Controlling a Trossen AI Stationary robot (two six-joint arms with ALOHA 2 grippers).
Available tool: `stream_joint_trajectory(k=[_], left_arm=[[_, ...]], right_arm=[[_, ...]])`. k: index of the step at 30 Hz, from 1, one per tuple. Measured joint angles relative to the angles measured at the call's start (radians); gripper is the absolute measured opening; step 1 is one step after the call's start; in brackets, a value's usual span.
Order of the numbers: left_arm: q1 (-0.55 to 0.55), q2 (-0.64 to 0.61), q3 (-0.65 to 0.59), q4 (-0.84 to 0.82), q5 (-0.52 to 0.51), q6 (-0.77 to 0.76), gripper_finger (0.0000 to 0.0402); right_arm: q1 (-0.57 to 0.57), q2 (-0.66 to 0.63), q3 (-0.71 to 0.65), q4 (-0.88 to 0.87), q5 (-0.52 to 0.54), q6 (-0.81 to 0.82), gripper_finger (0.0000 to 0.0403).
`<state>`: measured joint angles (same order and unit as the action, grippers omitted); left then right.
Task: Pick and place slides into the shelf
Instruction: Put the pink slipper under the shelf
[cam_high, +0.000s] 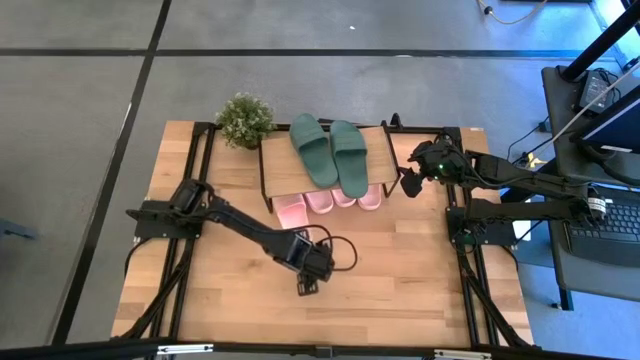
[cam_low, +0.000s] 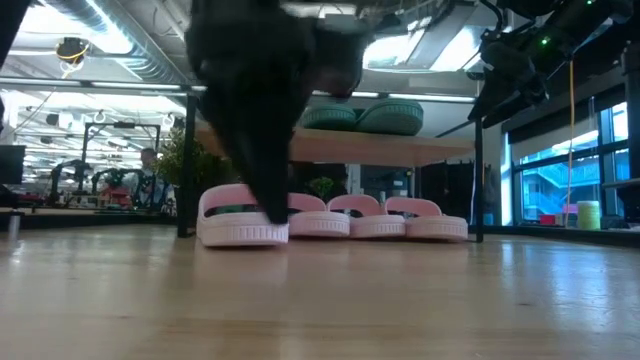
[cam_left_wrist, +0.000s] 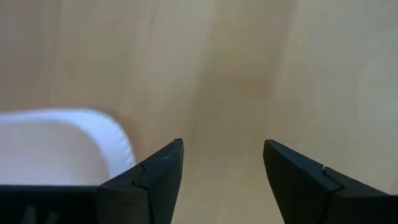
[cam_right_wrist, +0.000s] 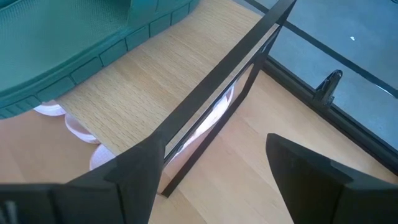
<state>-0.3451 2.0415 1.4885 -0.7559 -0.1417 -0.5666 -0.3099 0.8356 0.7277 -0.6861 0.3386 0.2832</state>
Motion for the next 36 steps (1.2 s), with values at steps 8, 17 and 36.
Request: stream_joint_trajectory(k=[8, 17, 36], left_arm=[[0.036, 0.001, -0.072, -0.023, 0.003, -0.027, 0.0213], [0.084, 0.001, -0.072, -0.165, -0.08, -0.025, 0.0213], [0.213, 0.001, -0.072, -0.231, -0.147, 0.092, 0.0213]], right_arm=[[0.0, 0.0, 0.0, -0.002, 0.0, 0.0, 0.0282], [0.0, 0.0, 0.0, -0.003, 0.0, 0.002, 0.0282], [0.0, 0.0, 0.0, -0.007, 0.0, 0.0, 0.0282]])
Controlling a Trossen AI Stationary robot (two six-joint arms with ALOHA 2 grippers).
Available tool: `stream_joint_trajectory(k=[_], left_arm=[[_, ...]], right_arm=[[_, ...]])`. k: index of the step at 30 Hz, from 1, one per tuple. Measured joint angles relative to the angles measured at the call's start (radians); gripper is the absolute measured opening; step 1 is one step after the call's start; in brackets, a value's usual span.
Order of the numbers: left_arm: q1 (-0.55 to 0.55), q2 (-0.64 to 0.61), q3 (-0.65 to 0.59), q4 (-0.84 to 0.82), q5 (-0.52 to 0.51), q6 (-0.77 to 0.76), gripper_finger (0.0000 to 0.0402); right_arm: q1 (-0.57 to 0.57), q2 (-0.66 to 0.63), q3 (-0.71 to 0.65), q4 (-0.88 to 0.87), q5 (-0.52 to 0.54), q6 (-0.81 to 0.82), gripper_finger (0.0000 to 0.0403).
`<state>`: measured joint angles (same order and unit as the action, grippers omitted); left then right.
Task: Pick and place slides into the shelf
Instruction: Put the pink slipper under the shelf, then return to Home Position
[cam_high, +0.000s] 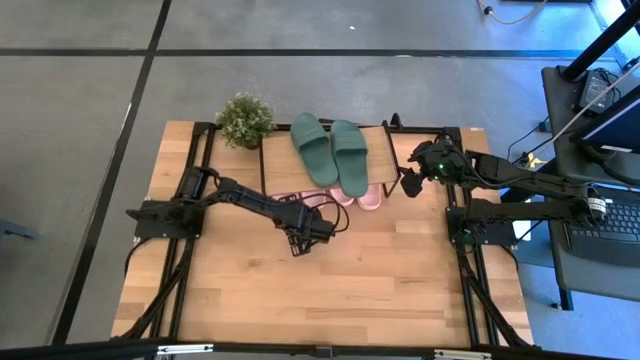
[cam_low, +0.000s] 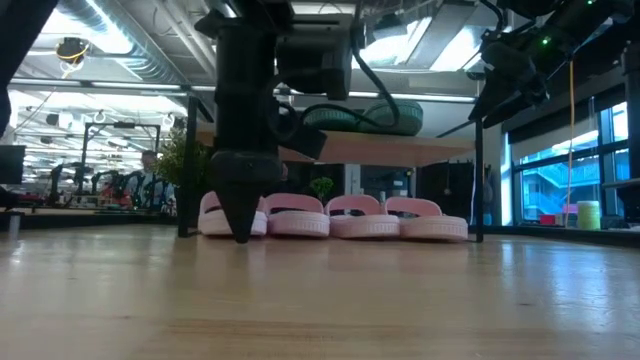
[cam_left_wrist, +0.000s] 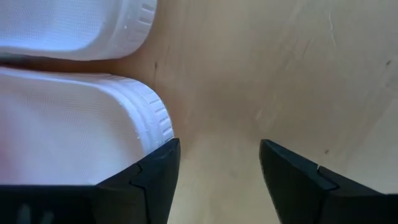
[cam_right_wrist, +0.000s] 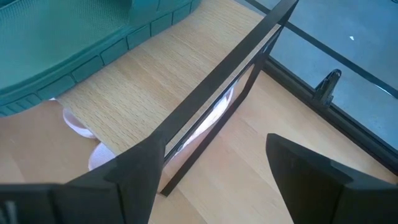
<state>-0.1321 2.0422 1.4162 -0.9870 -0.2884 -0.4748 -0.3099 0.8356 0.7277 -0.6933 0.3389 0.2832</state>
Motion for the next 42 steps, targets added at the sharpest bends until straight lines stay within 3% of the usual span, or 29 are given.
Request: stream_joint_trajectory(k=[9, 13, 17, 23, 27, 34, 42], left_arm=[[0.001, 0.0, 0.0, -0.001, -0.007, 0.015, 0.0213], [-0.026, -0.037, -0.002, -0.007, 0.1, 0.02, 0.0213], [-0.061, -0.13, -0.002, 0.008, 0.149, 0.043, 0.0213], [-0.122, -0.362, -0.028, 0.121, 0.121, 0.118, 0.0213], [-0.122, -0.567, -0.173, 0.349, 0.121, 0.221, 0.0213], [-0.045, -0.971, -0.596, 0.798, 0.107, 0.274, 0.0213], [0.034, -1.322, -0.919, 0.963, 0.15, 0.26, 0.0213]], right_arm=[[0.0, 0.0, 0.0, 0.0, 0.0, -0.002, 0.0282], [0.0, 0.0, 0.0, 0.0, 0.0, -0.003, 0.0282], [0.0, 0.0, 0.0, -0.001, 0.0, -0.003, 0.0282], [0.0, -0.001, 0.0, -0.001, 0.0, -0.004, 0.0282], [0.0, -0.001, 0.0, 0.0, 0.0, -0.011, 0.0282], [0.007, -0.033, -0.006, 0.061, -0.01, -0.135, 0.0282], [0.077, -0.236, -0.066, 0.154, -0.044, -0.22, 0.0282]])
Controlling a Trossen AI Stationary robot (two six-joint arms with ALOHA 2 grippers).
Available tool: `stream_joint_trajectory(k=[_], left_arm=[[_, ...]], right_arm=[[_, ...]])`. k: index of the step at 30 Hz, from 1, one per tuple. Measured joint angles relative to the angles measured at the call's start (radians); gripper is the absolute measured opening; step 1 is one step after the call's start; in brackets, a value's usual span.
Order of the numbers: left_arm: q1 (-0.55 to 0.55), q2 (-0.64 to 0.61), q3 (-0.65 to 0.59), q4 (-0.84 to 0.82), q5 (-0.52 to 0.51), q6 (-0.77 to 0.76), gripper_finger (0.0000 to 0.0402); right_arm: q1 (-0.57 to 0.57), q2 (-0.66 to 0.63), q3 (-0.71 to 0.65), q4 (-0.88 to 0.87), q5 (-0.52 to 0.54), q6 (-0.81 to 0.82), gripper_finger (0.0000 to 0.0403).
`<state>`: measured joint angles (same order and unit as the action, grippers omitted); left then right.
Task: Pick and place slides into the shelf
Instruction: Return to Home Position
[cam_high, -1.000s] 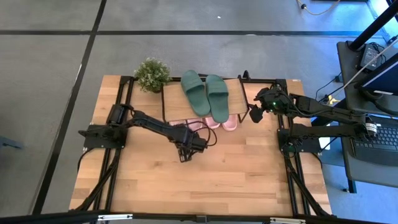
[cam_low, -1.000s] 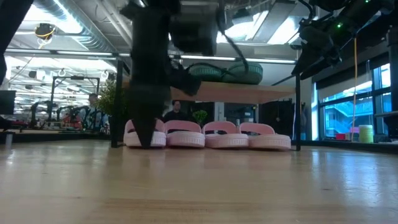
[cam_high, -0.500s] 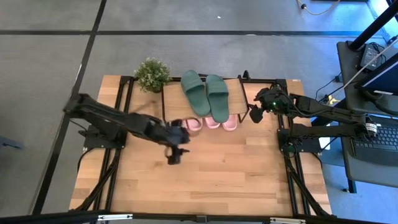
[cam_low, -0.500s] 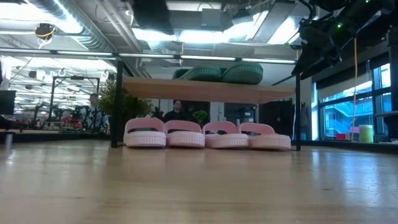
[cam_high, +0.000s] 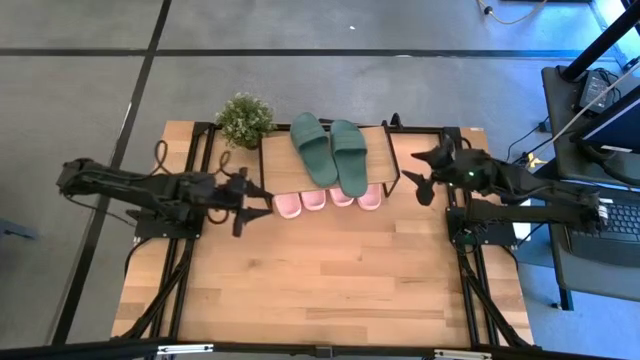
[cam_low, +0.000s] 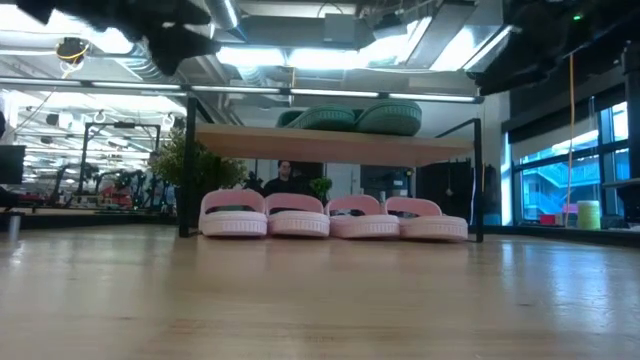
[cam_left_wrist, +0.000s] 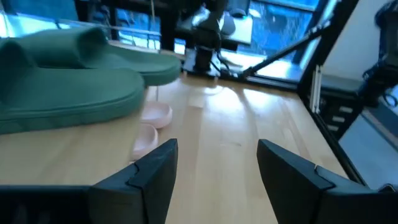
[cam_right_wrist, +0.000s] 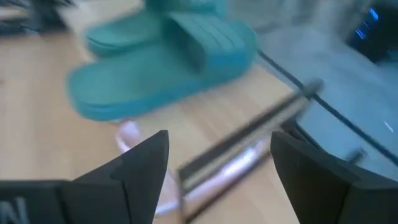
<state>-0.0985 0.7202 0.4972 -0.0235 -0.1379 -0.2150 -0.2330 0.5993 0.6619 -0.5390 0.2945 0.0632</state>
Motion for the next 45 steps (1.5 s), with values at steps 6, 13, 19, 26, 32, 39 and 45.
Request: stream_joint_trajectory(k=[6, 13, 19, 26, 32, 39, 45], left_arm=[[0.055, -0.194, -0.11, 0.006, 0.002, 0.043, 0.0213], [0.118, -0.366, -0.221, 0.021, 0.059, 0.044, 0.0213], [0.146, -0.47, -0.297, 0.028, 0.112, 0.042, 0.0213], [0.17, -0.565, -0.391, 0.086, 0.172, 0.042, 0.0213], [0.194, -0.625, -0.486, 0.179, 0.218, 0.042, 0.0213], [0.208, -0.642, -0.489, 0.171, 0.234, 0.054, 0.0213], [0.208, -0.642, -0.489, 0.126, 0.226, 0.085, 0.0213]], right_arm=[[0.012, -0.182, -0.118, 0.129, -0.071, -0.044, 0.0282], [0.012, -0.35, -0.194, 0.128, -0.071, -0.042, 0.0282], [0.012, -0.463, -0.225, 0.114, -0.071, -0.026, 0.0282], [0.012, -0.555, -0.228, 0.092, -0.069, 0.019, 0.0282], [0.012, -0.585, -0.228, 0.089, -0.069, 0.037, 0.0282], [0.012, -0.585, -0.228, 0.083, -0.069, 0.049, 0.0282], [0.012, -0.588, -0.257, 0.107, -0.069, 0.061, 0.0282]])
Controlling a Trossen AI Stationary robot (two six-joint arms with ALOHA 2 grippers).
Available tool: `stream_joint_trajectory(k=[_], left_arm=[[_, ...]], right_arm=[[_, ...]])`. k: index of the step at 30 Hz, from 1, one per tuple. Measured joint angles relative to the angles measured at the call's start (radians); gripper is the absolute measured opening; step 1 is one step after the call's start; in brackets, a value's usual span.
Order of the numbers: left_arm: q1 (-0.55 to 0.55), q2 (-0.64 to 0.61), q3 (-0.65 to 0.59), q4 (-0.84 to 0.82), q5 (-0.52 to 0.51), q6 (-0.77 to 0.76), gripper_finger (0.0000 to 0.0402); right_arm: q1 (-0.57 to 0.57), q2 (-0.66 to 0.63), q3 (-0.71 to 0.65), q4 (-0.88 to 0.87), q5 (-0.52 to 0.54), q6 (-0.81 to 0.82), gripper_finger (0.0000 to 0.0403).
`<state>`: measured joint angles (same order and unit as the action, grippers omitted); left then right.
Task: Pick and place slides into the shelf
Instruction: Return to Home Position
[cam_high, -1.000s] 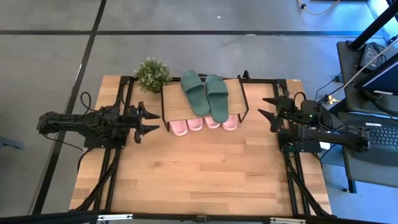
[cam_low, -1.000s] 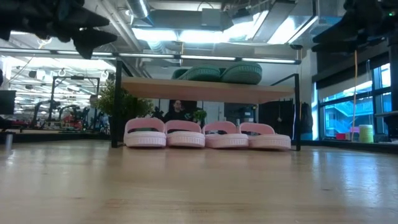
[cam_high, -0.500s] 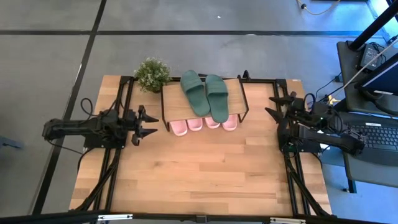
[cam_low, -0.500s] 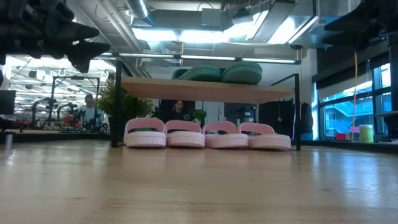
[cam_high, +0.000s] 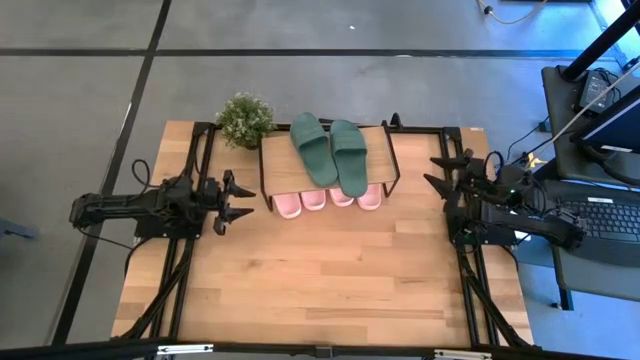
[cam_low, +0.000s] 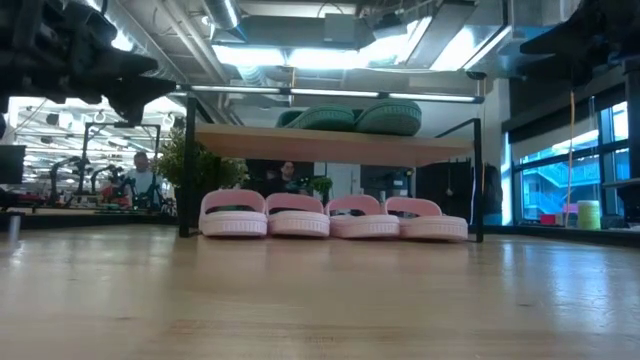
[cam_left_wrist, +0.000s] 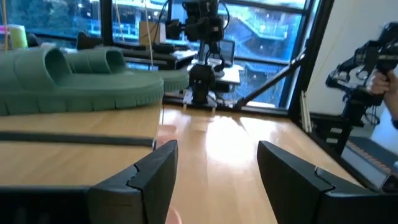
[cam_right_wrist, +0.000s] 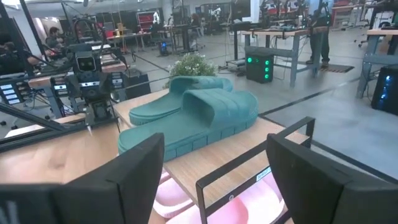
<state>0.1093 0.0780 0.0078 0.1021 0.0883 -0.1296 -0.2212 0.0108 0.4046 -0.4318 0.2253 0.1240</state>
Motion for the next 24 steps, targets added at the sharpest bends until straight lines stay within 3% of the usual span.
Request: stream_joint_trajectory(k=[10, 24], left_arm=[[0.0, 0.0, 0.0, -0.05, -0.133, 0.019, 0.0213], [0.0, 0.0, 0.0, -0.067, -0.135, 0.034, 0.0213]], right_arm=[[0.0, -0.001, -0.201, 0.266, 0.0, 0.004, 0.0282], [0.0, -0.001, -0.283, 0.392, 0.0, 0.001, 0.0282]])
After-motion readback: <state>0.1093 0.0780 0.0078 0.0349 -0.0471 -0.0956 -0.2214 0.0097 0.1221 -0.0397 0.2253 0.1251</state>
